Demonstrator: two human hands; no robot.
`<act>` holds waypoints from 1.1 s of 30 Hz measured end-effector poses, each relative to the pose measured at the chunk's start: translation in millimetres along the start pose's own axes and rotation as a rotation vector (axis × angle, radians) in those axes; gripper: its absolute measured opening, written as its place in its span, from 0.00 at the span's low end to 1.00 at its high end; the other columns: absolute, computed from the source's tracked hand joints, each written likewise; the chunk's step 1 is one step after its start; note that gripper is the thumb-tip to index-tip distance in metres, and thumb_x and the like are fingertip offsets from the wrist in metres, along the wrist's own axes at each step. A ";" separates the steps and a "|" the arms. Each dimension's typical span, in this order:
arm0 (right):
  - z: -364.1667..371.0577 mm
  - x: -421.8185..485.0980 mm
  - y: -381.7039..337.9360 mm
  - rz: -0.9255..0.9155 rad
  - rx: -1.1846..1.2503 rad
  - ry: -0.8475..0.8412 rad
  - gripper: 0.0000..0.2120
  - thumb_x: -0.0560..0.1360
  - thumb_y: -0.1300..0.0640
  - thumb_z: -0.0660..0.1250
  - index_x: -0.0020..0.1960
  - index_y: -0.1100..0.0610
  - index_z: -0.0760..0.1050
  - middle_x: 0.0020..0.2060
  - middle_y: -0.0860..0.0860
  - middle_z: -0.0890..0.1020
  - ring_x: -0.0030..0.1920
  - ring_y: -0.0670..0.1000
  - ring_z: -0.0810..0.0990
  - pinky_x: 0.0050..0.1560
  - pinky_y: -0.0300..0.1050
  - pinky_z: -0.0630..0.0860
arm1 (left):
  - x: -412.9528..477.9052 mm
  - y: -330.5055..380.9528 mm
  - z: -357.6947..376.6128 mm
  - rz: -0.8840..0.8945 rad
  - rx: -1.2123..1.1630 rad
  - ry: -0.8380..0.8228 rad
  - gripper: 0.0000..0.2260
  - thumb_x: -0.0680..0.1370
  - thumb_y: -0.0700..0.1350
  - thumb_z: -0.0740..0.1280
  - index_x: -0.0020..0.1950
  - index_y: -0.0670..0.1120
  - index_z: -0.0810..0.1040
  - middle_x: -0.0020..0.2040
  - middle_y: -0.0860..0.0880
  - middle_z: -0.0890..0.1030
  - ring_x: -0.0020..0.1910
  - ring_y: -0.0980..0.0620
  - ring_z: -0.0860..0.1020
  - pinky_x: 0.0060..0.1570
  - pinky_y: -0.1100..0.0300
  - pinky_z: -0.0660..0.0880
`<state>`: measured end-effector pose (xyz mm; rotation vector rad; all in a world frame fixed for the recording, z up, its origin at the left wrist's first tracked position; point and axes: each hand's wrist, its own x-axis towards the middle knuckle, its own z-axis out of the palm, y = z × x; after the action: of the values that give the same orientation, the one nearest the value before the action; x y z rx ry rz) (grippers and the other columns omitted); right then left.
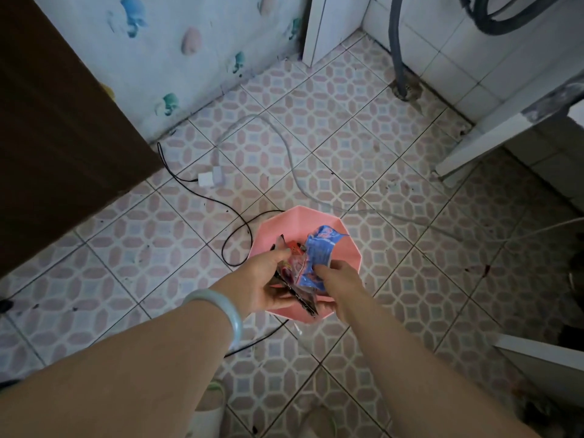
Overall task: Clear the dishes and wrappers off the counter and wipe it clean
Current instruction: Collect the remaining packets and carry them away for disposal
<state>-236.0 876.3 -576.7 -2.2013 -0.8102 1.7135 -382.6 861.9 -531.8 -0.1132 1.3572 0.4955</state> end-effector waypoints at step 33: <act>-18.8 -18.0 -41.7 0.025 0.008 0.024 0.20 0.78 0.58 0.62 0.70 0.56 0.67 0.47 0.51 0.73 0.50 0.55 0.73 0.62 0.54 0.74 | 0.6 24.4 6.7 -0.002 -0.009 0.071 0.23 0.75 0.61 0.67 0.62 0.47 0.72 0.65 0.44 0.74 0.66 0.42 0.72 0.68 0.42 0.67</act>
<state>-232.7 903.2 -535.7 -2.2316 -0.7714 1.6952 -386.3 886.2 -525.9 -0.1410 1.4238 0.5000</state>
